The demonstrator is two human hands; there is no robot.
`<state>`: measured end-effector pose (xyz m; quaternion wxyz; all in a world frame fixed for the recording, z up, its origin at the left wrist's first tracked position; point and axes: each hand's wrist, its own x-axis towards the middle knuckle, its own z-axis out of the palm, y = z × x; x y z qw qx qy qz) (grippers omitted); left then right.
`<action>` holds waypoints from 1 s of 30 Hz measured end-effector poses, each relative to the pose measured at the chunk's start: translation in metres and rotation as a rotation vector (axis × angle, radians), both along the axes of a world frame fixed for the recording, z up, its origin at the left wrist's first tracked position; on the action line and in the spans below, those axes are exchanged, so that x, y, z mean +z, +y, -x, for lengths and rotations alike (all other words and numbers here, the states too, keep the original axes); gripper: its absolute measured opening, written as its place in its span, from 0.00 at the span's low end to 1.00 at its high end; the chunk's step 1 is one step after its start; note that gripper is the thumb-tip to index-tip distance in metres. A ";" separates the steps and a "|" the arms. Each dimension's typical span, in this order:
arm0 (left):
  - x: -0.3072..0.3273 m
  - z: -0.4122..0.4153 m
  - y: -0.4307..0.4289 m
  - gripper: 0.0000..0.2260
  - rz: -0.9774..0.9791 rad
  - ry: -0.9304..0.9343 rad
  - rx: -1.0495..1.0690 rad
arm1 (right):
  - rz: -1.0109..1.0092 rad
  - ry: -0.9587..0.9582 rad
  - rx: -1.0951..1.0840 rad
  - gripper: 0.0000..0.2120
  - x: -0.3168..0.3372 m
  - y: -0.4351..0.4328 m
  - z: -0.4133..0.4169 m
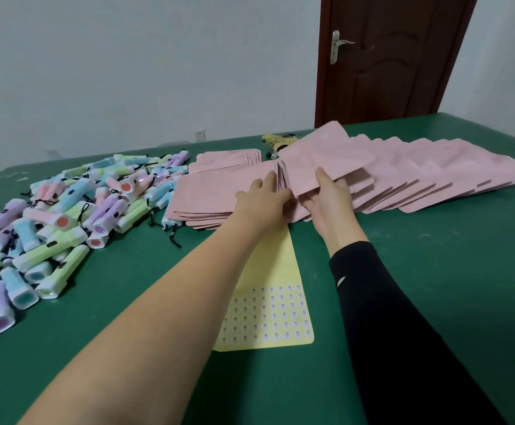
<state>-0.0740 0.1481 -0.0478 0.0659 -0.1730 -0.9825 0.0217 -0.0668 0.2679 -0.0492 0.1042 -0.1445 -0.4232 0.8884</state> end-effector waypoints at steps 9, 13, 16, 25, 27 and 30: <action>-0.011 0.010 -0.018 0.17 -0.054 -0.048 0.094 | -0.332 -0.034 -0.083 0.05 -0.010 -0.008 0.005; -0.014 0.008 -0.020 0.16 -0.071 -0.037 0.109 | -0.489 -0.053 -0.069 0.04 -0.017 -0.011 0.006; -0.014 0.007 -0.017 0.16 -0.084 -0.062 0.138 | -0.626 -0.073 -0.044 0.04 -0.019 -0.013 0.005; -0.012 0.005 0.006 0.17 0.058 0.076 0.149 | -0.928 -0.150 -0.134 0.09 -0.020 -0.018 0.003; -0.012 0.005 0.010 0.18 0.088 0.075 0.132 | -0.968 -0.154 -0.147 0.10 -0.021 -0.018 0.002; -0.014 0.004 0.015 0.19 0.131 0.066 0.140 | -1.071 -0.182 -0.144 0.12 -0.022 -0.016 0.002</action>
